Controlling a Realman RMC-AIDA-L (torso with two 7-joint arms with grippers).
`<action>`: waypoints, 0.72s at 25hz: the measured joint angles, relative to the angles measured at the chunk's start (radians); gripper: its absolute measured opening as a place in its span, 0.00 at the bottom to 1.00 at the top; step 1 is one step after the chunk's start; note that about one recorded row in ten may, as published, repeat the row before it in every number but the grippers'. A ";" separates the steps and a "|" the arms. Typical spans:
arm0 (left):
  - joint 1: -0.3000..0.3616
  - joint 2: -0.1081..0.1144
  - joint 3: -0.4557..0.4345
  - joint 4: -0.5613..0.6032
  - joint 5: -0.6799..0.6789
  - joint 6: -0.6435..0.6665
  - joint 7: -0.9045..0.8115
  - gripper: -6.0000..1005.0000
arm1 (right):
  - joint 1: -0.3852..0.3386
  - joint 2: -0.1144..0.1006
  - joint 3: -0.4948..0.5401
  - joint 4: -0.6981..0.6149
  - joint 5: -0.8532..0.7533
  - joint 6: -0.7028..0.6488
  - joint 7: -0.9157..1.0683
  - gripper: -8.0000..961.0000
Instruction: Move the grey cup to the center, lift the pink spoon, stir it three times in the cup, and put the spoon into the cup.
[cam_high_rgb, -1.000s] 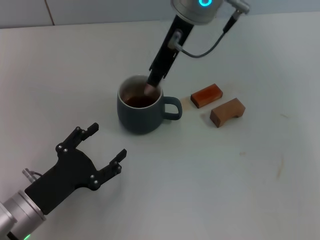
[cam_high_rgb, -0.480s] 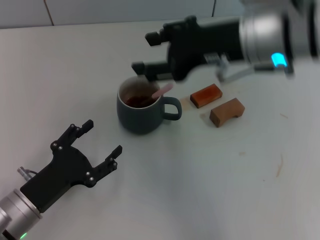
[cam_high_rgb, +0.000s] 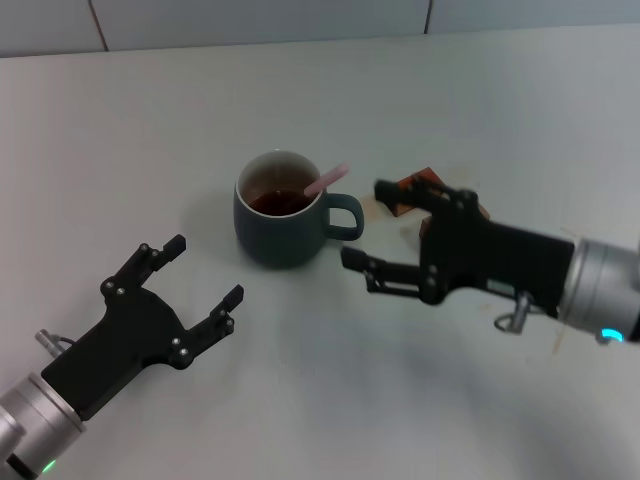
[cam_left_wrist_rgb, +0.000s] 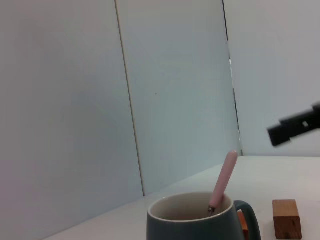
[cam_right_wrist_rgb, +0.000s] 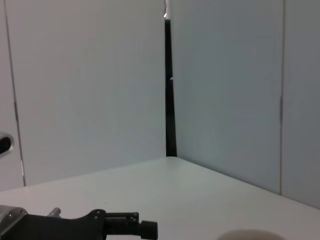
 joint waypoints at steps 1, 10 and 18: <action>-0.001 -0.001 0.000 0.000 0.000 -0.002 0.000 0.84 | 0.012 0.000 0.005 0.061 0.037 -0.021 -0.055 0.88; -0.041 -0.007 0.035 -0.007 0.005 -0.062 -0.005 0.84 | 0.155 0.002 0.015 0.517 0.288 -0.114 -0.382 0.88; -0.061 -0.009 0.046 -0.020 0.005 -0.098 -0.013 0.84 | 0.205 0.003 0.012 0.590 0.312 -0.097 -0.400 0.88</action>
